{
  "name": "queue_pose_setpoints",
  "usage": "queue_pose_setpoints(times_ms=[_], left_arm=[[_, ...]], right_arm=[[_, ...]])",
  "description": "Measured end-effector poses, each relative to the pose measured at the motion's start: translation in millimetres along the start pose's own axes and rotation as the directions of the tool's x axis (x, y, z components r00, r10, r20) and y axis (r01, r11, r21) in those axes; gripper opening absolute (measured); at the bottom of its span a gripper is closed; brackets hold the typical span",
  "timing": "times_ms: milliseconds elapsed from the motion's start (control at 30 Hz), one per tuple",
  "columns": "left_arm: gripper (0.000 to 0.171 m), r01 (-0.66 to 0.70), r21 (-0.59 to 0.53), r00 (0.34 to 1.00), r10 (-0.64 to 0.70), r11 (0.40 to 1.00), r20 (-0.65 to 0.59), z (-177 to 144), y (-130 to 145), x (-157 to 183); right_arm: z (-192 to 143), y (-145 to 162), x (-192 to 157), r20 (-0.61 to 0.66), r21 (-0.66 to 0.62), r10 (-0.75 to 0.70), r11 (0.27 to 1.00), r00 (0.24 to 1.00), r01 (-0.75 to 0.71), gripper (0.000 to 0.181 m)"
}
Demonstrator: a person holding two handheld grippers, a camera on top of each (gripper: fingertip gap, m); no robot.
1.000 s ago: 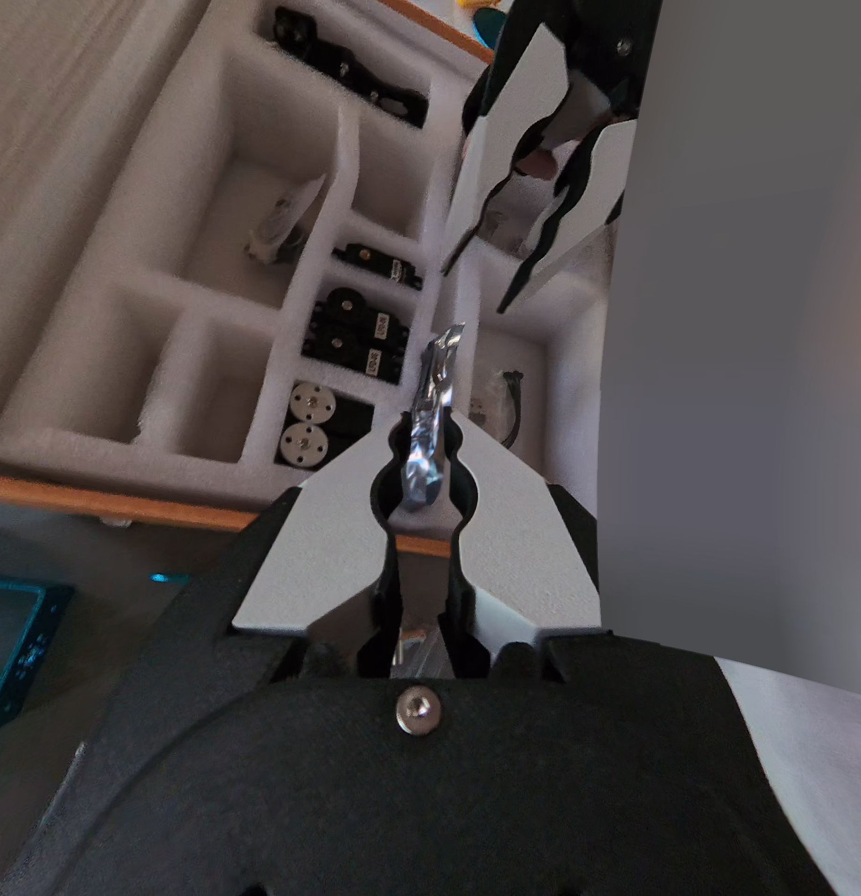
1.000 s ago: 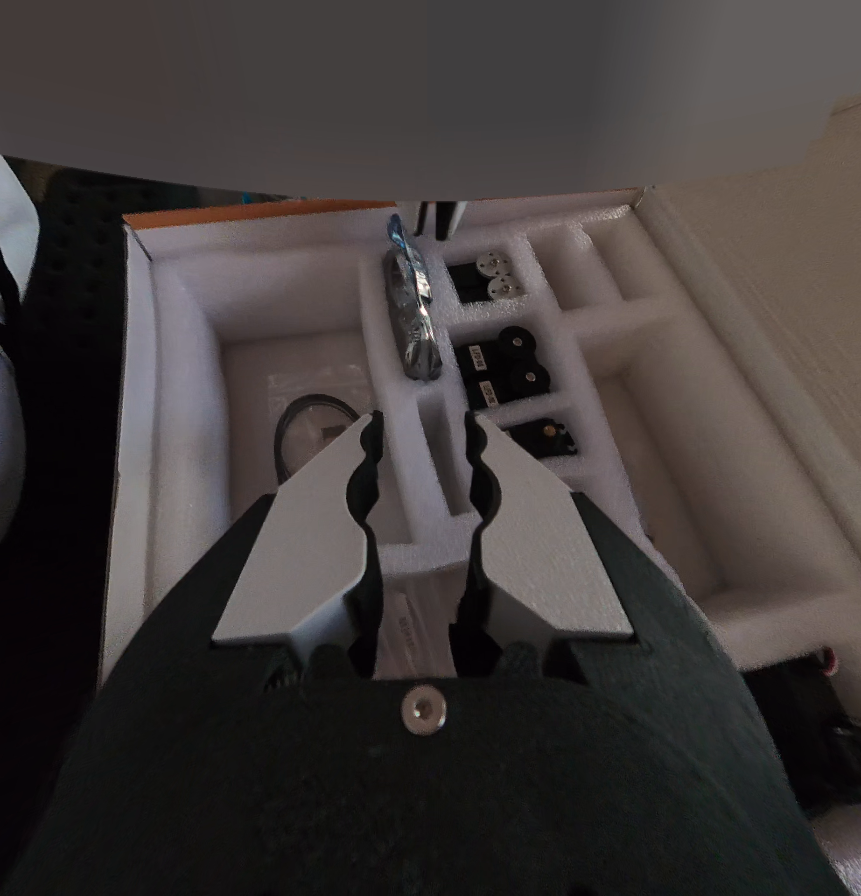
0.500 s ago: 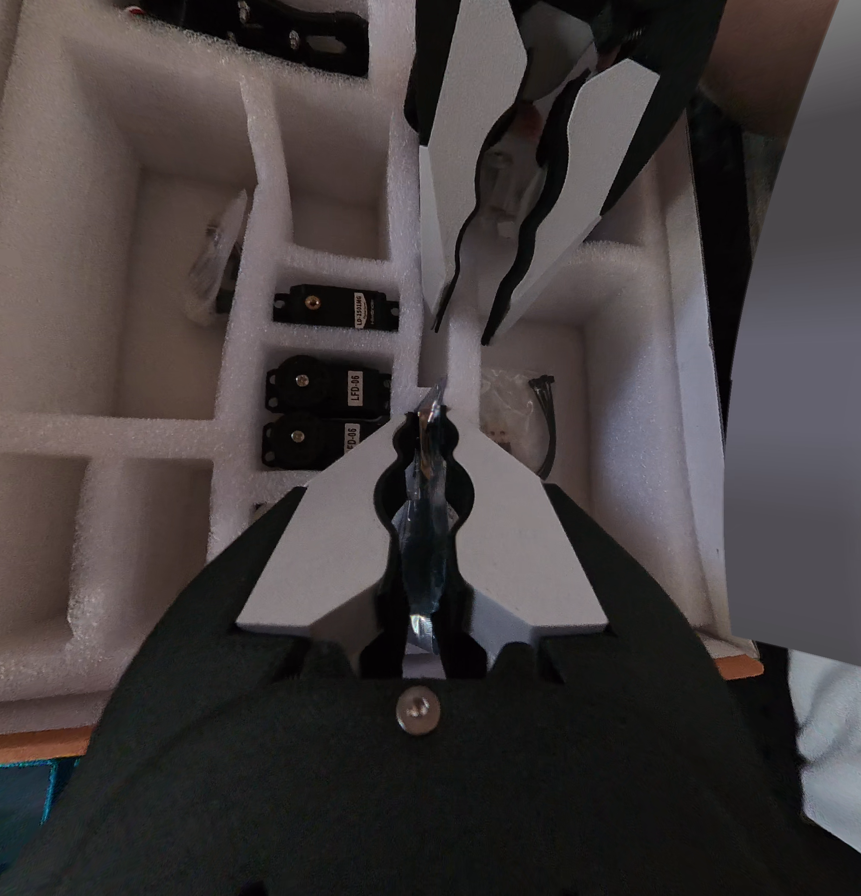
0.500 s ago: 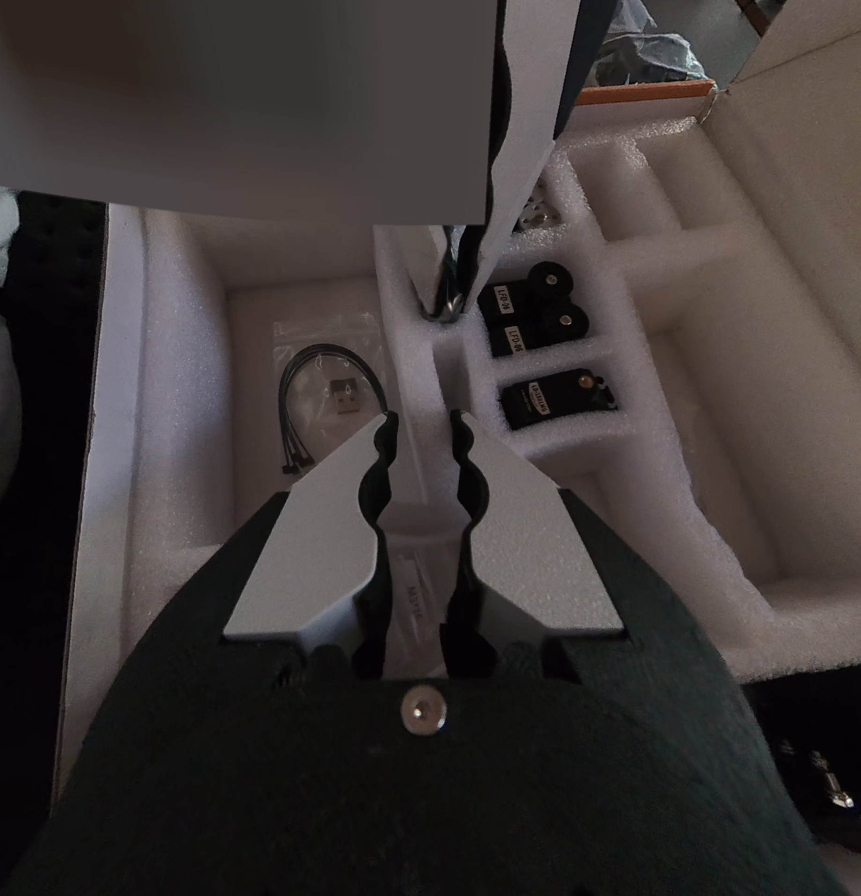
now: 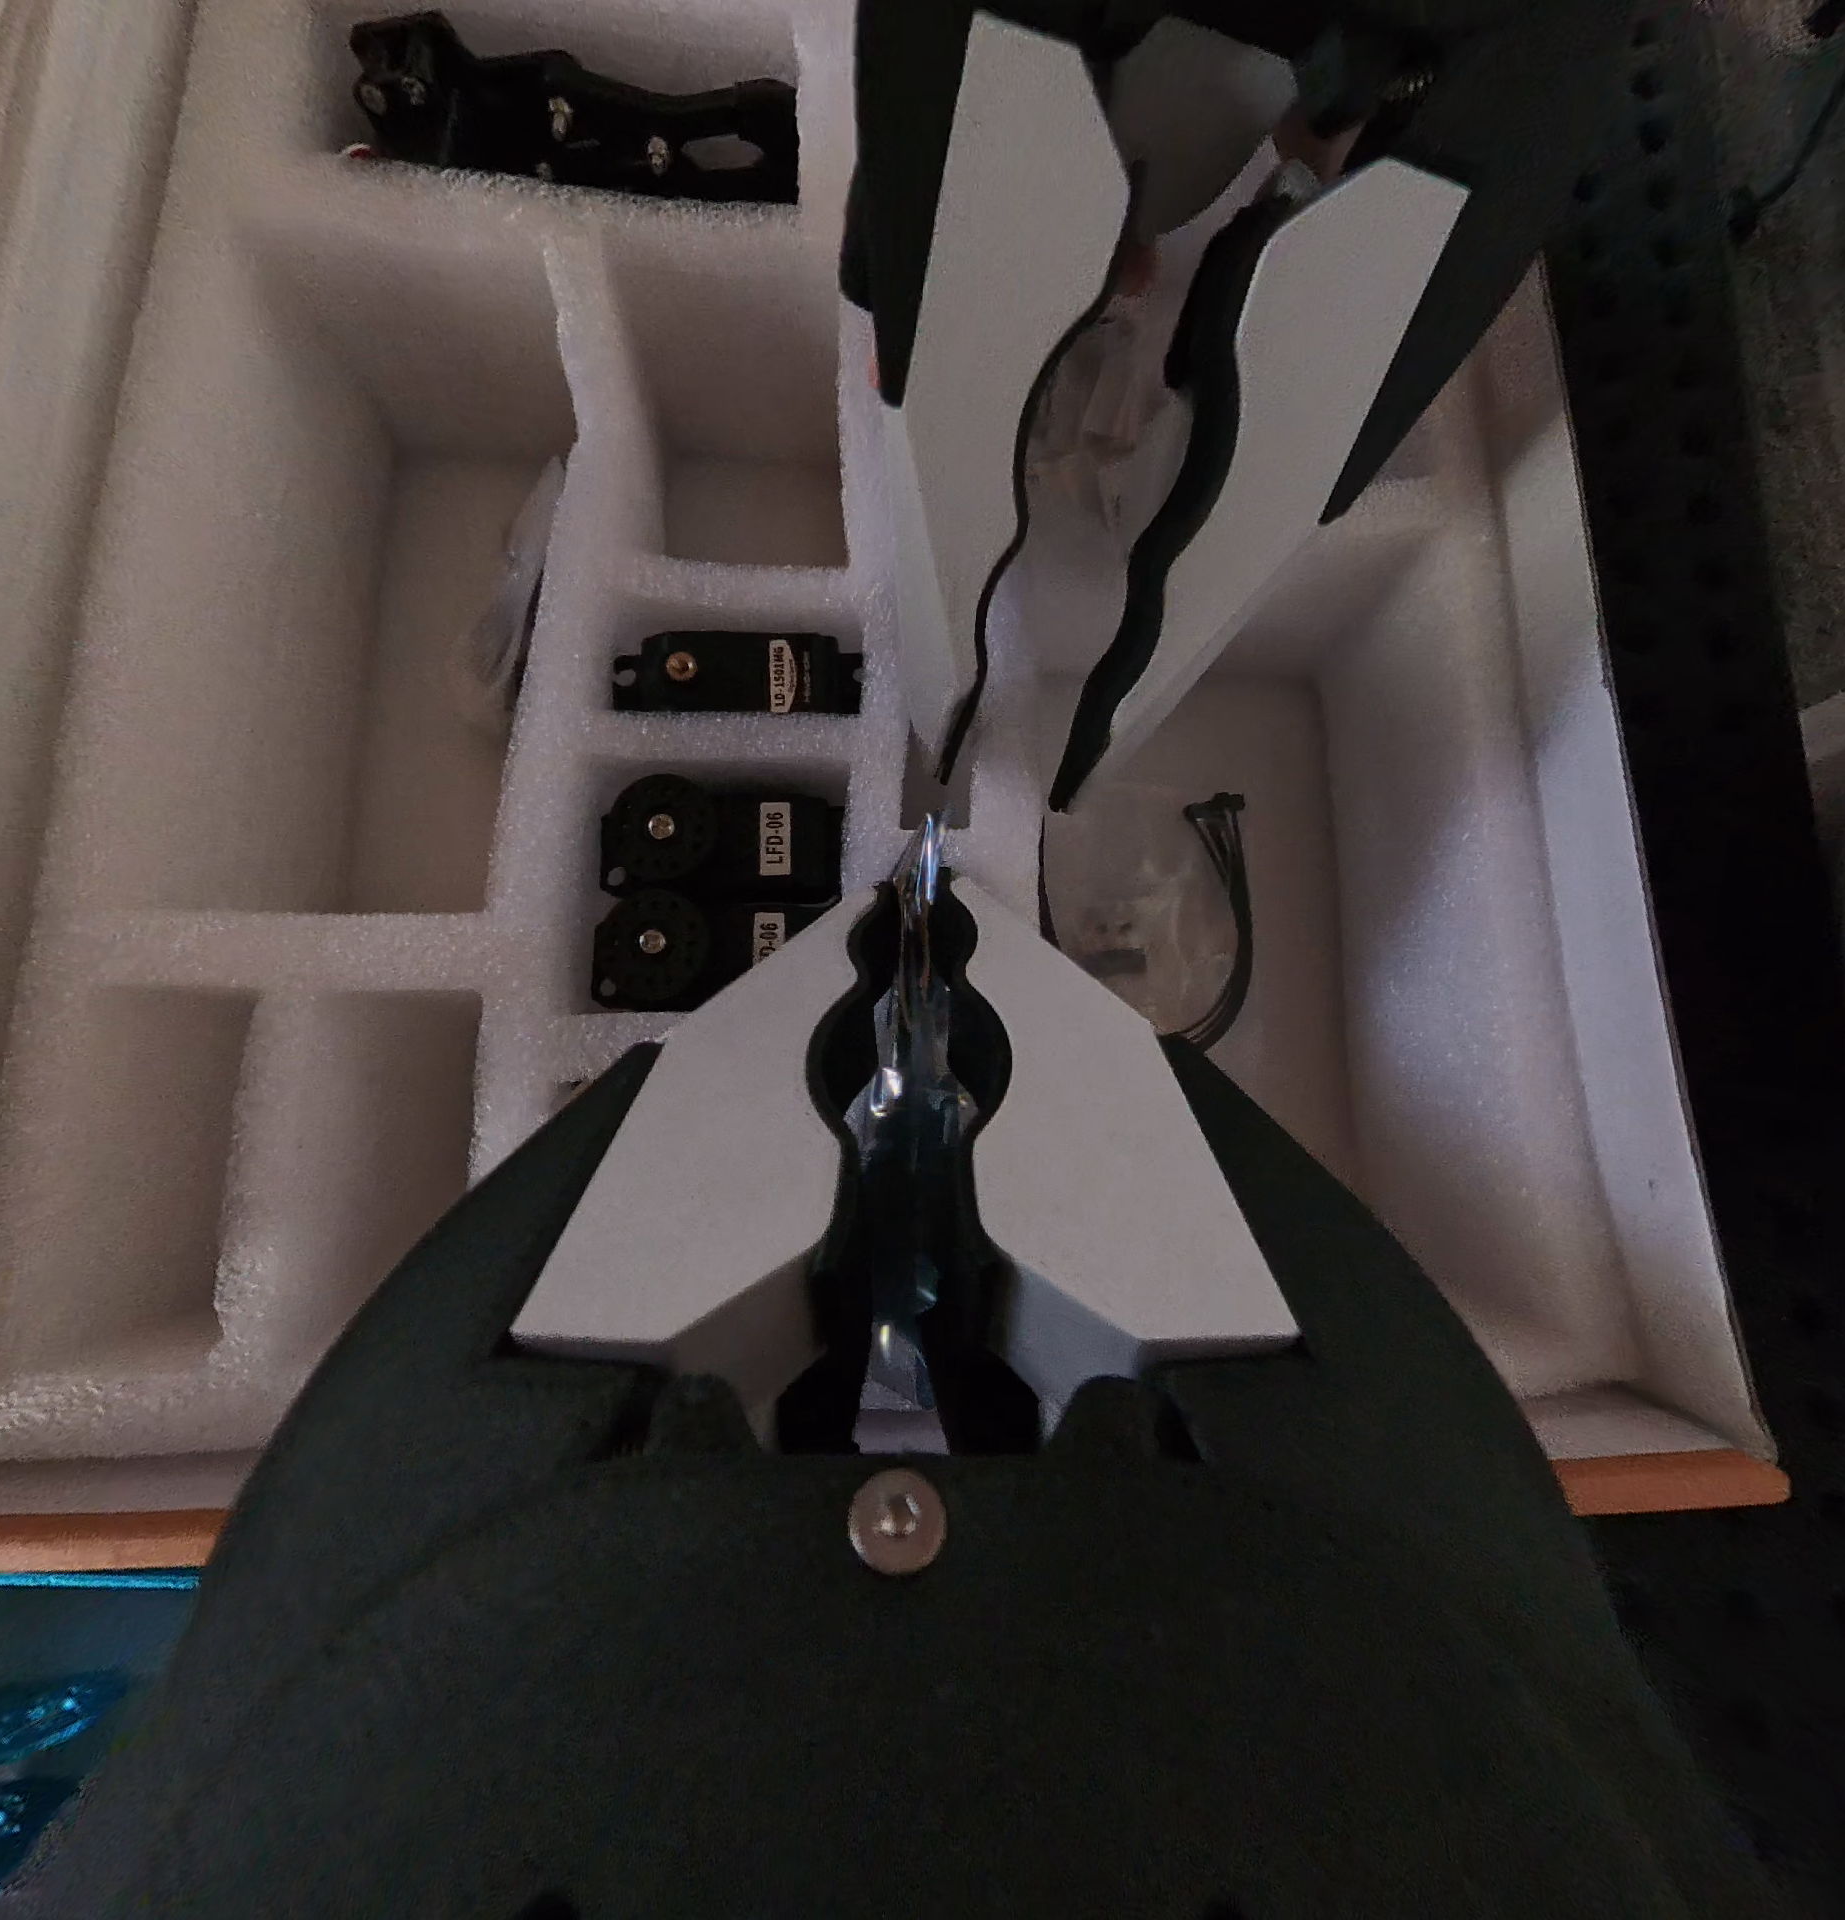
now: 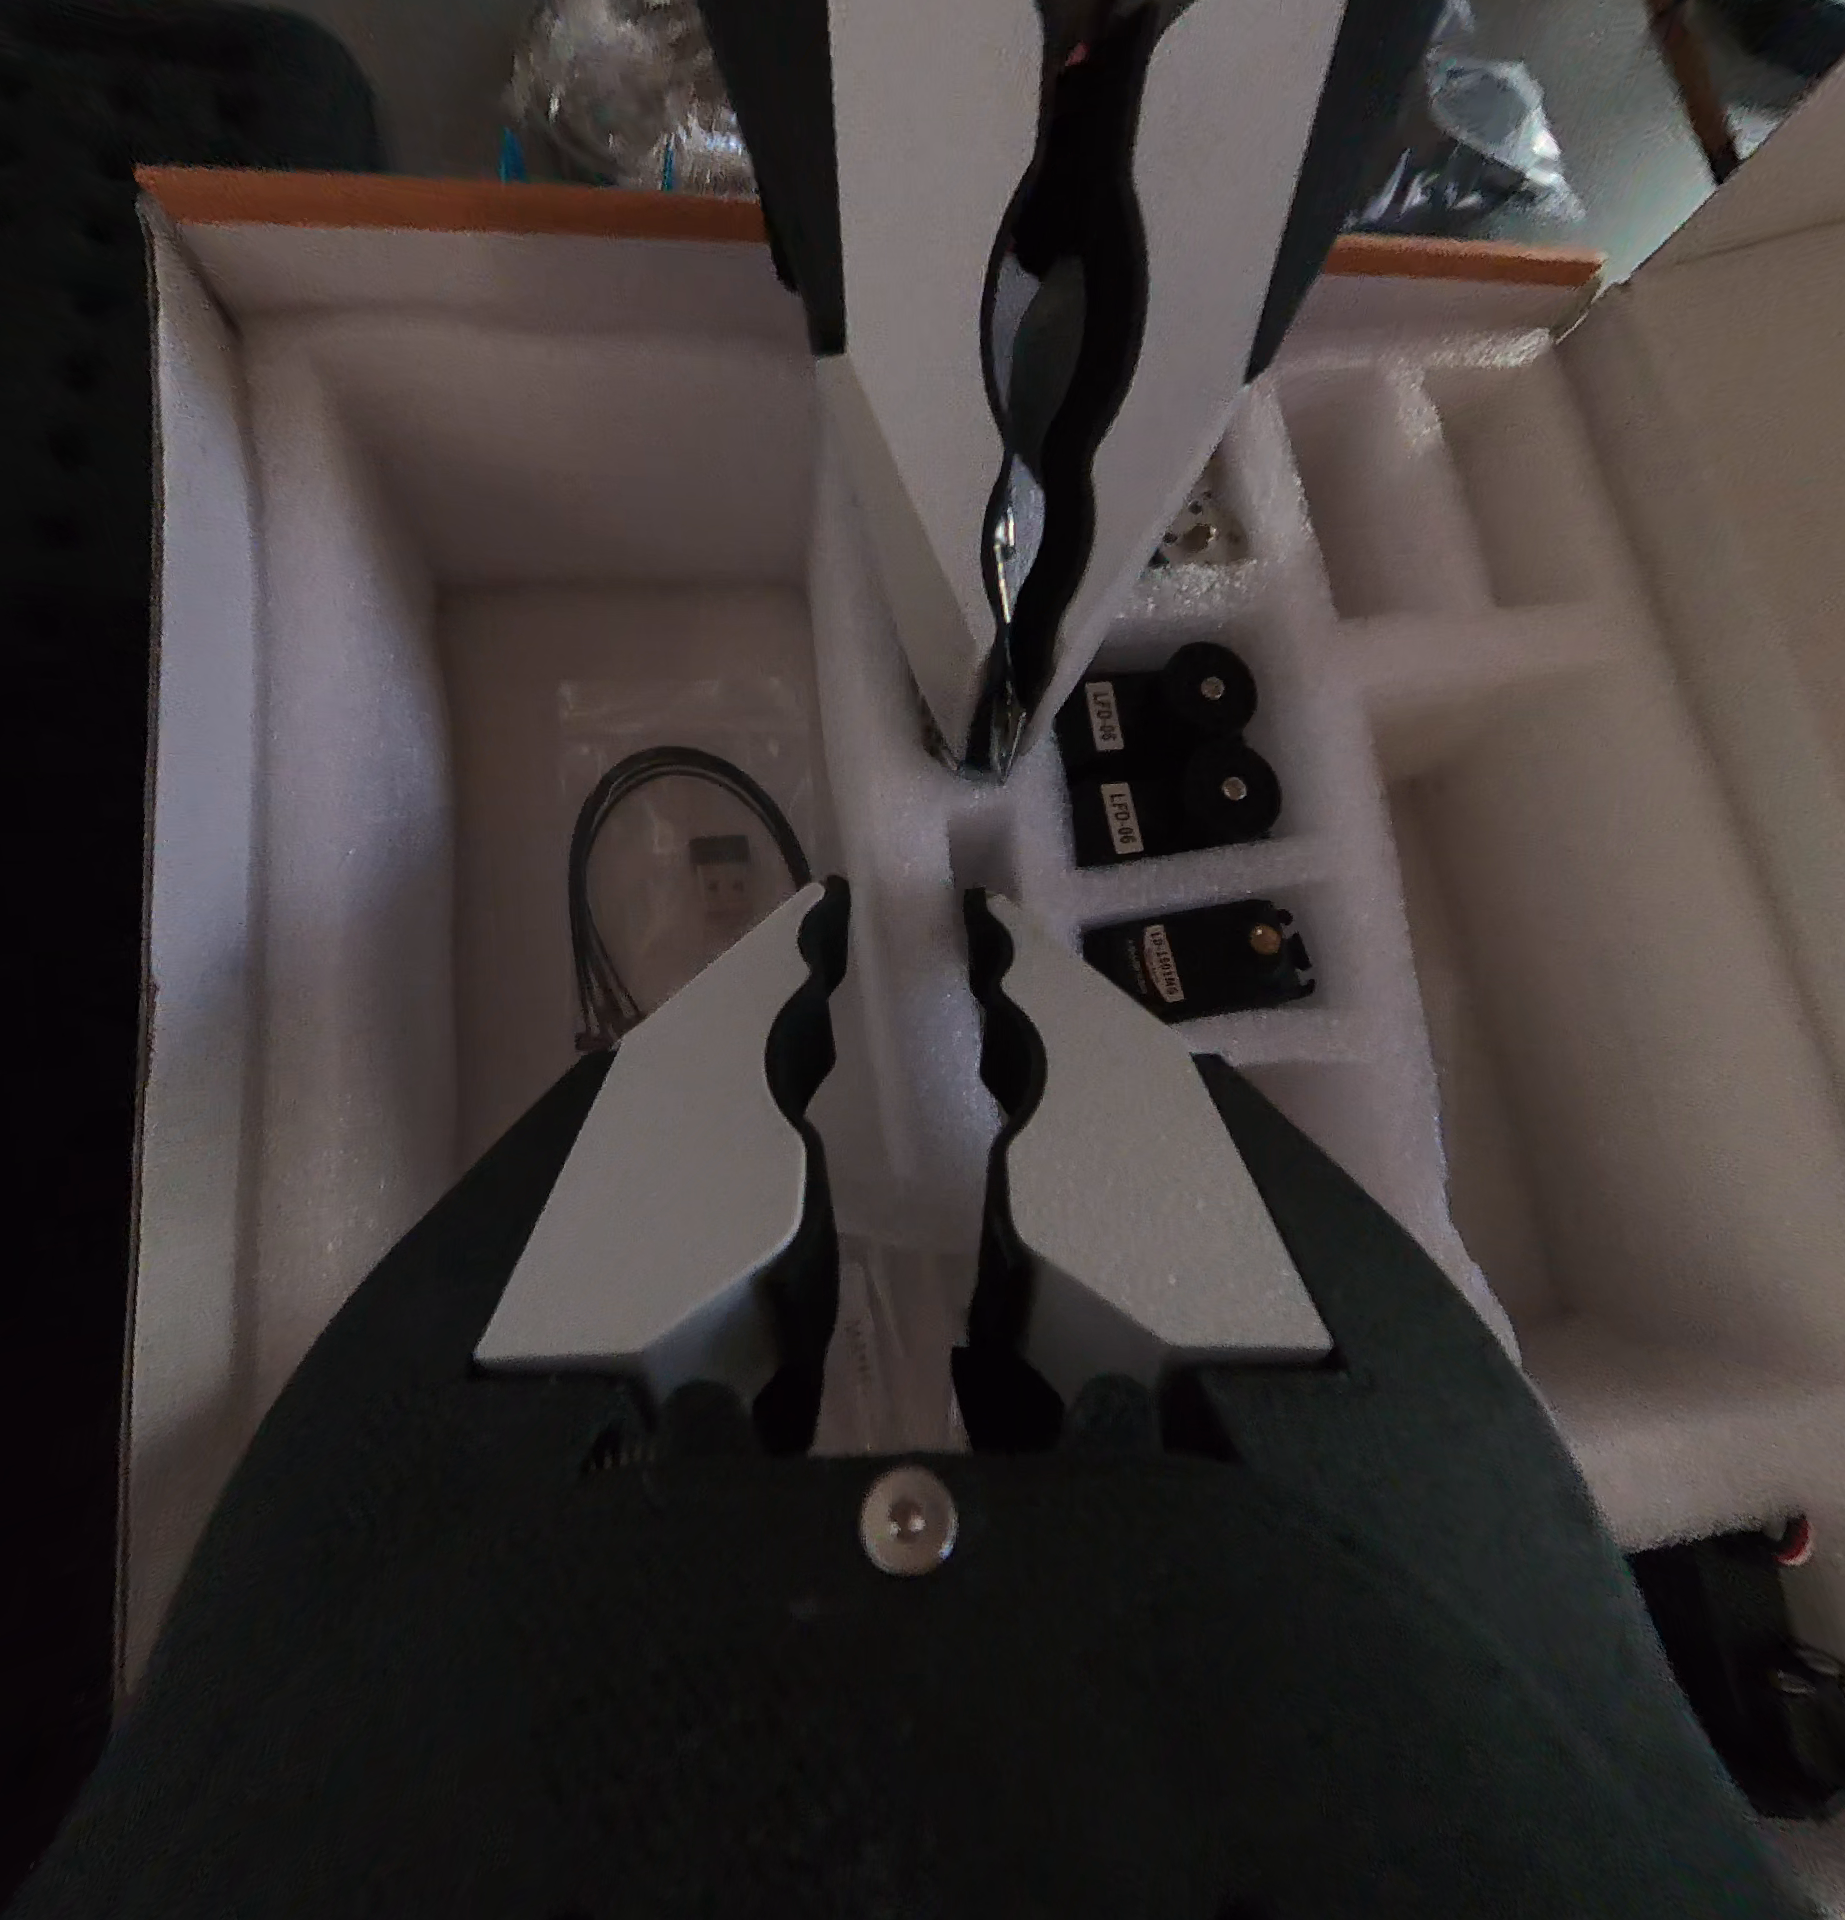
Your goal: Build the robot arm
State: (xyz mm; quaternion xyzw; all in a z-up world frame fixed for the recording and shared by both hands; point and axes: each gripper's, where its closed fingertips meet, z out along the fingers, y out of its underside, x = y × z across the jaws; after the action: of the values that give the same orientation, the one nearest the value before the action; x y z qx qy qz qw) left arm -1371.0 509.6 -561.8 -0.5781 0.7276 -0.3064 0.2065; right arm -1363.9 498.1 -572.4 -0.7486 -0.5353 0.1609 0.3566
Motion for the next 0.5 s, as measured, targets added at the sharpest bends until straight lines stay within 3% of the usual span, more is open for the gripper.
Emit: queue_pose_setpoints(times_ms=[200,500], left_arm=[[0.011,-0.050,0.000,0.999,0.050,0.999,0.018,2.4,-0.2,2.5],[0.002,-0.059,0.055,0.993,0.053,0.997,0.104,-0.5,-2.9,-1.5]], right_arm=[[5.9,7.9,-2.2,0.072,-0.211,0.000,0.977,0.997,0.015,0.013],[10.0,13.1,-1.8,0.037,-0.246,0.099,0.965,0.994,-0.087,0.010]])
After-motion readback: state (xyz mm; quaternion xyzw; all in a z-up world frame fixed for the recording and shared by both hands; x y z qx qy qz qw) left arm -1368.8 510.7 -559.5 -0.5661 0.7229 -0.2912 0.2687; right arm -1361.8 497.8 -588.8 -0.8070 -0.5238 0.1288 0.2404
